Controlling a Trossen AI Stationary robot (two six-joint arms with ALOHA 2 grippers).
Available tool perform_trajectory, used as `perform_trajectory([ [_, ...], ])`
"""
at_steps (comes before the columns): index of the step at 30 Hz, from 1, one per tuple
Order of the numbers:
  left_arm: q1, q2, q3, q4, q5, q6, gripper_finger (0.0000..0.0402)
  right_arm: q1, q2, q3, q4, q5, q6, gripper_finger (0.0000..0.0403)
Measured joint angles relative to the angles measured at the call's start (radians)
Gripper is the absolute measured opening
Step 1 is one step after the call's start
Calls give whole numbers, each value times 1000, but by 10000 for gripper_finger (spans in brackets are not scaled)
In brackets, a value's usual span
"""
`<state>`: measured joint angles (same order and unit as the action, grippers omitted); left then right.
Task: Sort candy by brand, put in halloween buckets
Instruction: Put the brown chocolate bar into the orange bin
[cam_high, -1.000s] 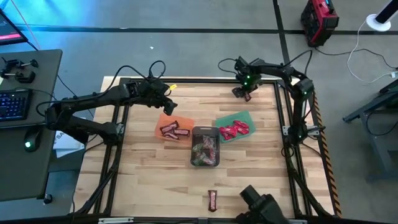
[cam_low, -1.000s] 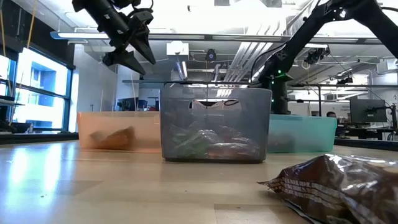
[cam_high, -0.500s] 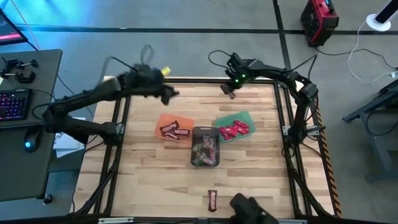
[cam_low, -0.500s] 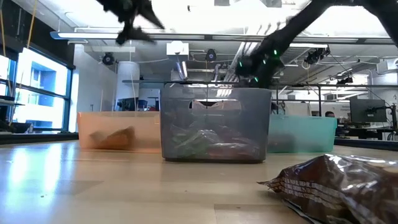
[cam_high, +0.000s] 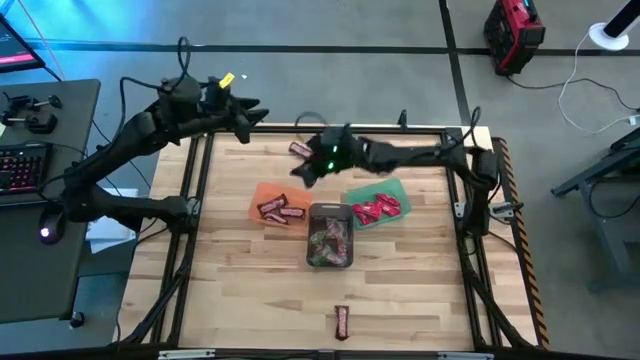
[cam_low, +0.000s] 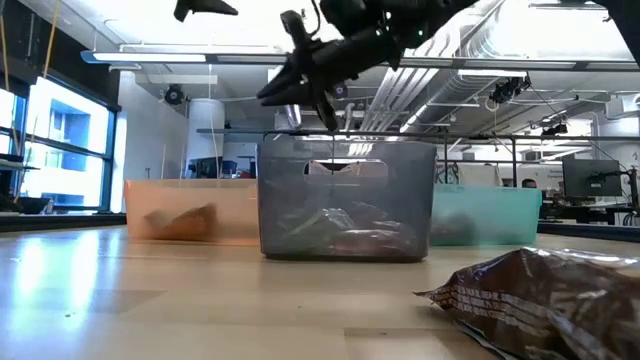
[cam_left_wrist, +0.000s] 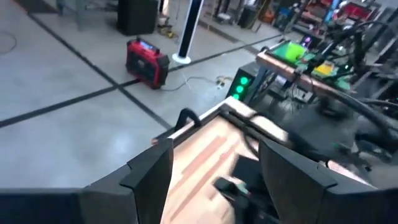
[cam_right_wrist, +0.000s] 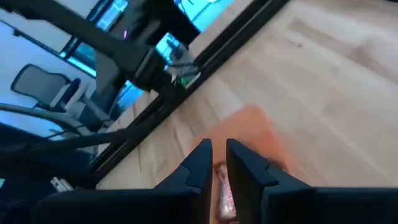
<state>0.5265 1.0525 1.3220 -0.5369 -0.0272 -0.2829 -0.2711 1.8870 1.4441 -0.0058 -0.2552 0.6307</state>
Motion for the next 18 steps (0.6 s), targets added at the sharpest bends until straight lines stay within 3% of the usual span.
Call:
perform_trajectory([
  [4,-1,1,0,-47,0,6,227,55,11,-1,-16,149,44,56],
  [8,-6,5,0,-83,-11,31,227,26,11,2,-82,192,58,100],
  [13,-2,63,0,-200,-83,0,227,-61,-6,2,-124,173,16,175],
  [18,-2,191,-1,-276,-87,-44,227,-203,-107,2,-211,53,-73,228],
])
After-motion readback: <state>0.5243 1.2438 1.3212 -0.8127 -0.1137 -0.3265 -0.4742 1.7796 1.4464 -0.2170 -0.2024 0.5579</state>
